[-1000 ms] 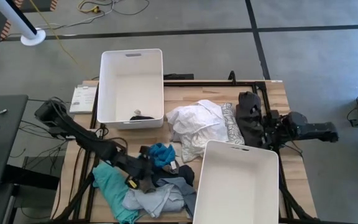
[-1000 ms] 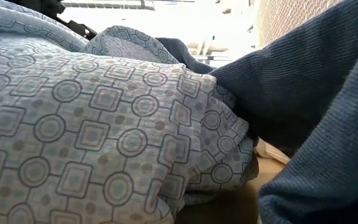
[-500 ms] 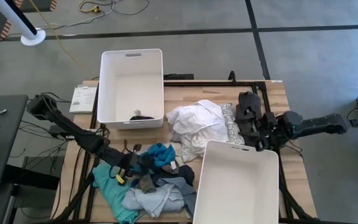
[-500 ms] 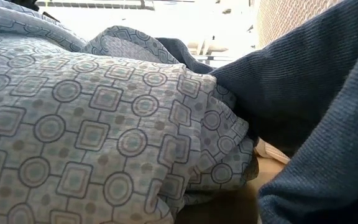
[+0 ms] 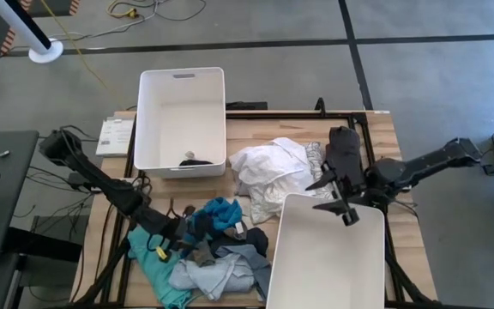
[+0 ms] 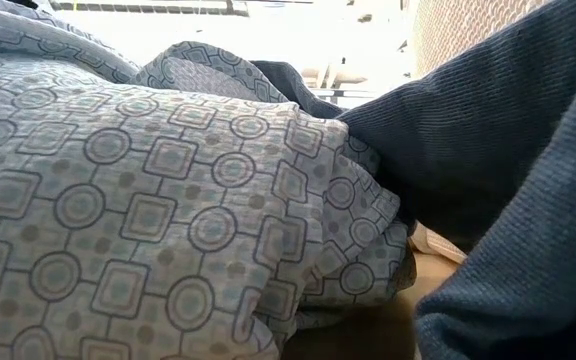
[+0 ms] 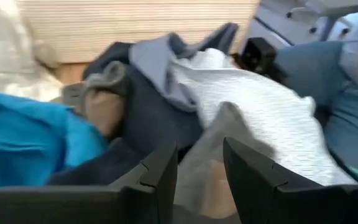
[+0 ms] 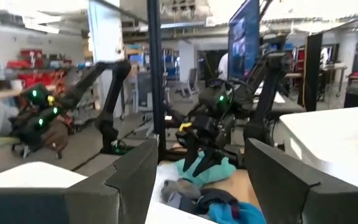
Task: Sort clothes
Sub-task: Put the gray sock into the top white laundry bin
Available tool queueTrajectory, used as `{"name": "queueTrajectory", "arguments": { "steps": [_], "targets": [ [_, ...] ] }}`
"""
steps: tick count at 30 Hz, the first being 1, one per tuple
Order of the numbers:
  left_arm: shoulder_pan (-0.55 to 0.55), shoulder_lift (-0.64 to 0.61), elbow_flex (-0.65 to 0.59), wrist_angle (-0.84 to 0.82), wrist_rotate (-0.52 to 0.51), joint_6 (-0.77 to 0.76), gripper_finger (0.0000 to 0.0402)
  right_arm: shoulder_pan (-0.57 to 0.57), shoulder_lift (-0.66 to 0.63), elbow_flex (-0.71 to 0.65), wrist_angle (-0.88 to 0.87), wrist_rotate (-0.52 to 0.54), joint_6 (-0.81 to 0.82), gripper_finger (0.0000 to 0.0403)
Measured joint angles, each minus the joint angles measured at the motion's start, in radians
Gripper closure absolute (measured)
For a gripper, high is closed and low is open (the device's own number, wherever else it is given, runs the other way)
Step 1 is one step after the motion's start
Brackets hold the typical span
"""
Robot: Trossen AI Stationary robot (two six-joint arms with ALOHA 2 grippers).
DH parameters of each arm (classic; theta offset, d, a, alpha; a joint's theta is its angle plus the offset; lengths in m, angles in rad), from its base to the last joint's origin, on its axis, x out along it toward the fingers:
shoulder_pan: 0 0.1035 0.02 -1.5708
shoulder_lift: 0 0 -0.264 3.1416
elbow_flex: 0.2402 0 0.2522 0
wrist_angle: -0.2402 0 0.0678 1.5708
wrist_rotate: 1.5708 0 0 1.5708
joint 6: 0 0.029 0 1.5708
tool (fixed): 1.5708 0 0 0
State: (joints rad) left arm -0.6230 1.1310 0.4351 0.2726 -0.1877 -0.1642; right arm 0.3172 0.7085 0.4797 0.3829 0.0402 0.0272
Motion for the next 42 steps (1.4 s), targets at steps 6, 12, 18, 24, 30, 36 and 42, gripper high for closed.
{"name": "queueTrajectory", "arguments": {
  "steps": [6,12,18,24,30,36,42],
  "targets": [
    [-0.033,0.076,0.000,0.028,0.001,-0.006,0.0275,0.018,0.097,0.053,-0.003,0.000,-0.002,0.0142],
    [-0.056,0.139,0.018,0.034,-0.024,-0.016,0.0229,0.017,0.168,0.103,-0.001,0.000,0.006,0.0142],
    [-0.064,0.147,0.050,0.034,-0.052,0.039,0.0159,0.017,0.223,0.126,-0.001,0.000,0.007,0.0142],
    [-0.064,0.163,0.050,-0.045,-0.049,0.036,0.0153,0.016,0.275,0.154,0.000,0.000,0.025,0.0142],
    [-0.055,0.230,0.050,-0.032,-0.066,0.063,0.0178,0.016,0.315,0.183,-0.001,0.000,0.025,0.0142],
    [-0.033,0.273,0.050,0.022,-0.081,0.098,0.0253,0.016,0.362,0.220,-0.011,0.000,0.025,0.0142],
    [-0.033,0.210,0.050,0.030,-0.081,0.163,0.0379,0.016,0.431,0.263,-0.035,0.000,0.025,0.0142]
  ]
}}
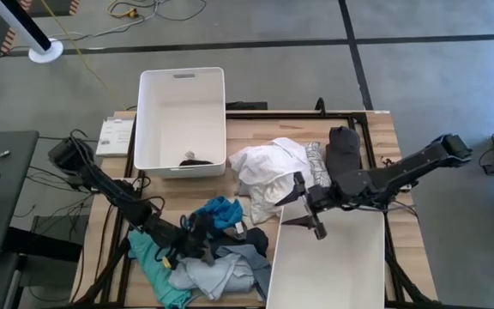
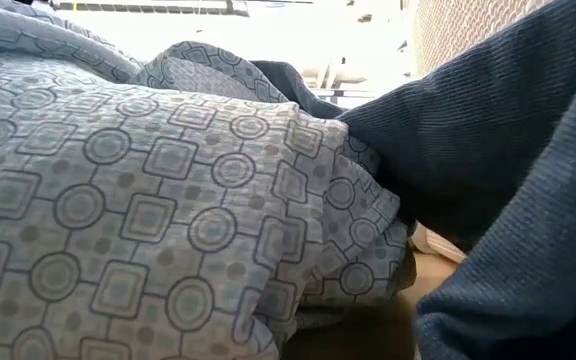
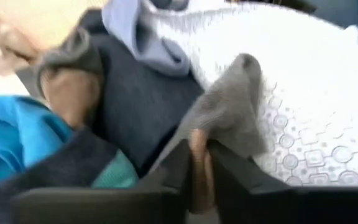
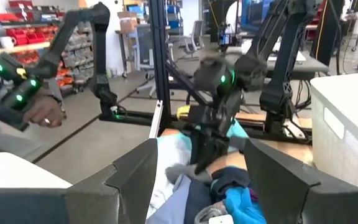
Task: Sort clothes
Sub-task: Put the gray sock into the top white laundry bin
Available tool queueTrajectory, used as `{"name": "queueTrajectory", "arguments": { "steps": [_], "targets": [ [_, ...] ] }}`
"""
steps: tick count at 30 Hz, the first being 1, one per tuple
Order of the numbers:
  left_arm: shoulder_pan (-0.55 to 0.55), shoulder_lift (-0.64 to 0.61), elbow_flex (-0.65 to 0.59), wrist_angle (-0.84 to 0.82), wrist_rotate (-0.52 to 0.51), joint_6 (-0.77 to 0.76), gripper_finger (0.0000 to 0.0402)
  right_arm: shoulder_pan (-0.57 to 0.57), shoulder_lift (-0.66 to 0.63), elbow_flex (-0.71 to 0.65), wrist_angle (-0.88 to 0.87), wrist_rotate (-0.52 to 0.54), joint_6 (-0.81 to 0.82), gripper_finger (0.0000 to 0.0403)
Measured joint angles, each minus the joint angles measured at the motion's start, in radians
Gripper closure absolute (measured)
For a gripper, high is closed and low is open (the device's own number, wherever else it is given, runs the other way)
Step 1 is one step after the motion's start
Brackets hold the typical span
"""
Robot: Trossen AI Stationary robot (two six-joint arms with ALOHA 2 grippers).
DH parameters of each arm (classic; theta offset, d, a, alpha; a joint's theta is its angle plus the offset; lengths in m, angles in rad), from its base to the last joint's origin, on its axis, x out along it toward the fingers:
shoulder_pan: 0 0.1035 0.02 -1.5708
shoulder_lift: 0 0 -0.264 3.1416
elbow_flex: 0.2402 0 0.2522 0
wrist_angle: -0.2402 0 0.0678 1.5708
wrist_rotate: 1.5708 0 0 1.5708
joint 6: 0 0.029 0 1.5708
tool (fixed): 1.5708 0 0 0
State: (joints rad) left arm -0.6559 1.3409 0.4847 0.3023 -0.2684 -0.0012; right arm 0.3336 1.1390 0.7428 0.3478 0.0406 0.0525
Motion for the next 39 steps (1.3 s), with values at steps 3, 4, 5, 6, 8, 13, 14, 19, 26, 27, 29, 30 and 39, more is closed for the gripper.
{"name": "queueTrajectory", "arguments": {
  "steps": [3,4,5,6,8,13,14,19,26,27,29,30,39],
  "targets": [
    [-0.001,-0.054,0.000,0.004,0.000,0.022,0.0390,0.000,0.045,0.023,-0.009,0.000,0.000,0.0142],
    [-0.001,-0.073,0.000,0.004,-0.002,0.031,0.0391,0.000,0.061,0.032,-0.019,0.000,0.000,0.0142],
    [-0.002,-0.092,0.000,0.003,-0.006,0.041,0.0392,0.000,0.078,0.043,-0.030,0.000,0.000,0.0142],
    [-0.002,-0.112,0.000,0.002,-0.019,0.052,0.0393,0.000,0.097,0.054,-0.040,0.000,0.000,0.0142],
    [-0.002,-0.149,0.000,0.007,-0.047,0.077,0.0396,0.000,0.134,0.077,-0.056,0.000,-0.002,0.0142],
    [0.007,-0.225,0.000,0.019,-0.131,0.146,0.0398,0.000,0.216,0.144,-0.060,-0.005,-0.035,0.0143],
    [0.012,-0.235,0.002,0.022,-0.137,0.158,0.0398,0.000,0.231,0.163,-0.060,-0.015,-0.041,0.0143],
    [0.048,-0.249,0.055,0.037,-0.178,0.239,0.0399,0.000,0.309,0.263,-0.078,-0.035,-0.080,0.0143],
    [0.089,-0.227,0.146,0.019,-0.319,0.320,0.0396,-0.008,0.423,0.395,-0.143,-0.043,-0.087,0.0143],
    [0.092,-0.227,0.153,0.020,-0.334,0.324,0.0396,-0.009,0.436,0.410,-0.159,-0.042,-0.087,0.0143],
    [0.101,-0.227,0.165,0.028,-0.368,0.325,0.0397,-0.014,0.463,0.436,-0.175,-0.030,-0.092,0.0143],
    [0.107,-0.227,0.168,0.030,-0.377,0.328,0.0397,-0.017,0.475,0.447,-0.186,-0.008,-0.099,0.0143],
    [0.117,-0.227,0.192,0.053,-0.386,0.345,0.0397,-0.023,0.518,0.504,-0.244,0.227,-0.149,0.0143]
  ]
}}
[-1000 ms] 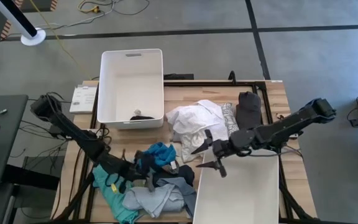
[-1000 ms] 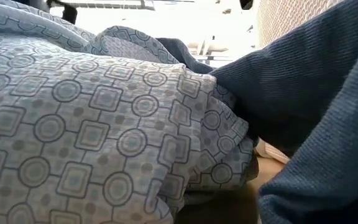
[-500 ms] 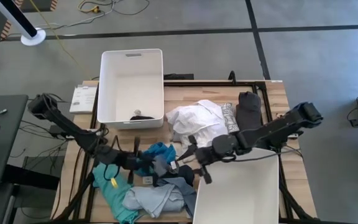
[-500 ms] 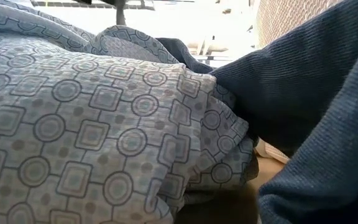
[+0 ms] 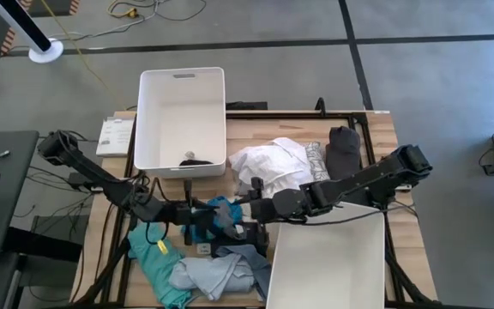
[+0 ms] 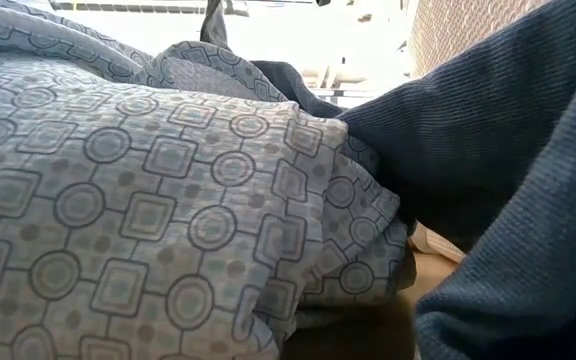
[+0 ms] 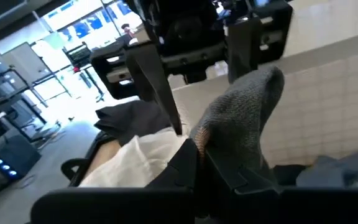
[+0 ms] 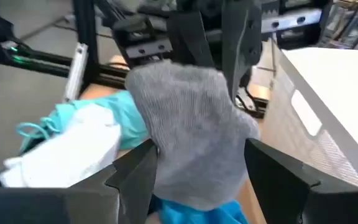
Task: Sort clothes
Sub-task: Put the gray sock into the top white laundry bin
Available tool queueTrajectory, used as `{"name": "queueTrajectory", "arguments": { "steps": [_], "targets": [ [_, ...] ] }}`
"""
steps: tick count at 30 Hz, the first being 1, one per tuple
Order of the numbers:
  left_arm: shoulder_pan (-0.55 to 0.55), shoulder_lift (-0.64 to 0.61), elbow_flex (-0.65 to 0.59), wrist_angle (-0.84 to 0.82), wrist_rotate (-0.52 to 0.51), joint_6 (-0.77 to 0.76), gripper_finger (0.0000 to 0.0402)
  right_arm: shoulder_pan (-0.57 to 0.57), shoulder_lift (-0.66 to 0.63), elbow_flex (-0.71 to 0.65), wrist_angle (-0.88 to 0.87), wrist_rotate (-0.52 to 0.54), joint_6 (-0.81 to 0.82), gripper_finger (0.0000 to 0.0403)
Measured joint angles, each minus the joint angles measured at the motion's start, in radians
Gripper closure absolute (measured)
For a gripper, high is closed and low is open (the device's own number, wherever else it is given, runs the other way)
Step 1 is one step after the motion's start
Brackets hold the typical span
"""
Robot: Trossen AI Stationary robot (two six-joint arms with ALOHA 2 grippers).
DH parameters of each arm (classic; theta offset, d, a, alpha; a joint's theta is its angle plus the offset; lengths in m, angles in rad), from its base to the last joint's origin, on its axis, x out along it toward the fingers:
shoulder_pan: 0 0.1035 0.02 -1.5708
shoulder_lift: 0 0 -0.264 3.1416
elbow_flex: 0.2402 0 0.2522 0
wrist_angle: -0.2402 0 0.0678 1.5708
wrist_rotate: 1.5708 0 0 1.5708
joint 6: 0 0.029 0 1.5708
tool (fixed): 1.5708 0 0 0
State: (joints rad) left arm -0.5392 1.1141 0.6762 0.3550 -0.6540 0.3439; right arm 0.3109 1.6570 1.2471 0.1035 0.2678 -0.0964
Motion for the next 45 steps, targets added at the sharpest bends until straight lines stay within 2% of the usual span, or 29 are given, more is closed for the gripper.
{"name": "queueTrajectory", "arguments": {
  "steps": [5,9,22,30,40,45],
  "targets": [
    [0.014,0.000,0.000,-0.001,0.002,0.000,0.0397,0.001,0.001,0.003,0.035,0.001,-0.009,0.0149],
    [0.017,0.000,0.000,0.006,0.002,0.003,0.0397,0.000,0.001,0.003,0.046,0.001,-0.009,0.0180],
    [0.016,0.000,0.000,0.019,0.022,0.000,0.0396,-0.020,0.000,0.003,0.060,-0.008,-0.027,0.0389],
    [0.006,-0.004,0.000,0.020,-0.016,0.058,0.0338,-0.021,0.000,0.003,0.104,-0.008,-0.068,0.0399],
    [-0.084,-0.092,0.000,-0.059,-0.245,0.144,0.0256,-0.042,-0.001,0.067,0.107,-0.009,-0.152,0.0402],
    [-0.135,-0.157,0.000,-0.204,-0.371,0.080,0.0241,-0.065,-0.001,0.116,0.106,-0.011,-0.200,0.0402]
  ]
}}
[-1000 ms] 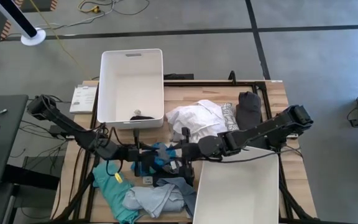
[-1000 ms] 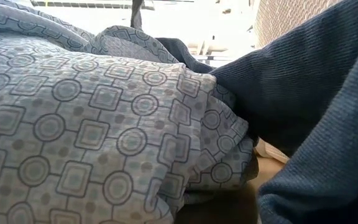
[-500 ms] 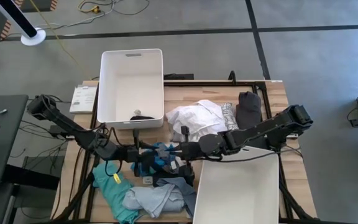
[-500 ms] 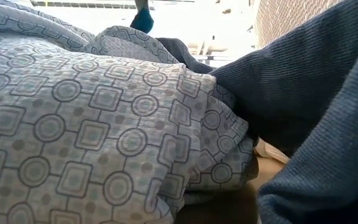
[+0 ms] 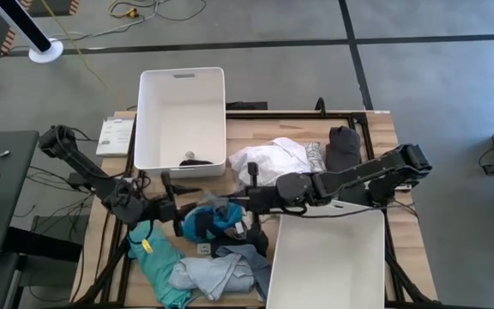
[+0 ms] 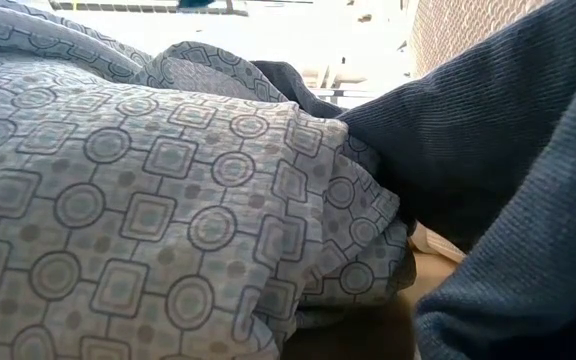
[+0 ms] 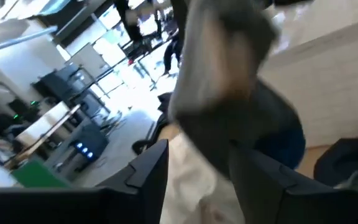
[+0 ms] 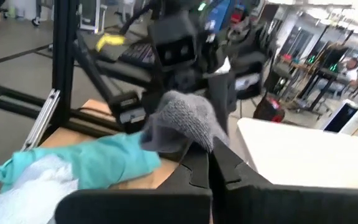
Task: Sort clothes
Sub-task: Put the gray sock into the top white laundry bin
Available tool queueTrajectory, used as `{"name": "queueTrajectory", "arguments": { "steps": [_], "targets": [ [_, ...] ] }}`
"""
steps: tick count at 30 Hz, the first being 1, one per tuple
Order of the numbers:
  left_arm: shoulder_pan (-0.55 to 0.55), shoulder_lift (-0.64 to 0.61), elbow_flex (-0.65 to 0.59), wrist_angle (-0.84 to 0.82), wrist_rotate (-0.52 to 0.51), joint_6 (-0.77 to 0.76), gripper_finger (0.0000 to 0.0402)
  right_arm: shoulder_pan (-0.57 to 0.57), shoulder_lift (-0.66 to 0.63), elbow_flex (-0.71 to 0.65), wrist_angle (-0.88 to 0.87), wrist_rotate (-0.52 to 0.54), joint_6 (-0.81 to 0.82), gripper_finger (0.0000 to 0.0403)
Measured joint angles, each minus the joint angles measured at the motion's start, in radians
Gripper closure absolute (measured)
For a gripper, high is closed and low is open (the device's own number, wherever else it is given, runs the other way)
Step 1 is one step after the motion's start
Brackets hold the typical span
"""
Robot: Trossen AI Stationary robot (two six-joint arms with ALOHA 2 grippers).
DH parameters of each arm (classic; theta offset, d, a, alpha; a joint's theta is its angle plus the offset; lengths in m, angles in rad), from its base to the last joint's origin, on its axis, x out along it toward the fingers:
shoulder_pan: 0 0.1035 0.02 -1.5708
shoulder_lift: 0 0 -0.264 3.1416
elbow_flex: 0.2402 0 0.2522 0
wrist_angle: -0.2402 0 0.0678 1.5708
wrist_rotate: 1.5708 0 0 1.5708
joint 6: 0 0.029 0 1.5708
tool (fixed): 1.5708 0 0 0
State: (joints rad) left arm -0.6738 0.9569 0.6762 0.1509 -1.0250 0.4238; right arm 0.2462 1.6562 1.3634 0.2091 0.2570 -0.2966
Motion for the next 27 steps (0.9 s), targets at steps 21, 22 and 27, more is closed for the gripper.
{"name": "queueTrajectory", "arguments": {
  "steps": [21,22,27],
  "targets": [
    [-0.037,0.012,0.000,-0.557,0.131,-0.604,0.0243,-0.325,0.015,0.131,0.101,-0.259,0.115,0.0403],
    [-0.037,0.021,0.000,-0.559,0.148,-0.607,0.0243,-0.341,0.029,0.133,0.135,-0.272,0.133,0.0403],
    [-0.036,0.072,0.000,-0.560,0.192,-0.619,0.0242,-0.407,0.140,0.192,0.162,-0.325,0.194,0.0403]
  ]
}}
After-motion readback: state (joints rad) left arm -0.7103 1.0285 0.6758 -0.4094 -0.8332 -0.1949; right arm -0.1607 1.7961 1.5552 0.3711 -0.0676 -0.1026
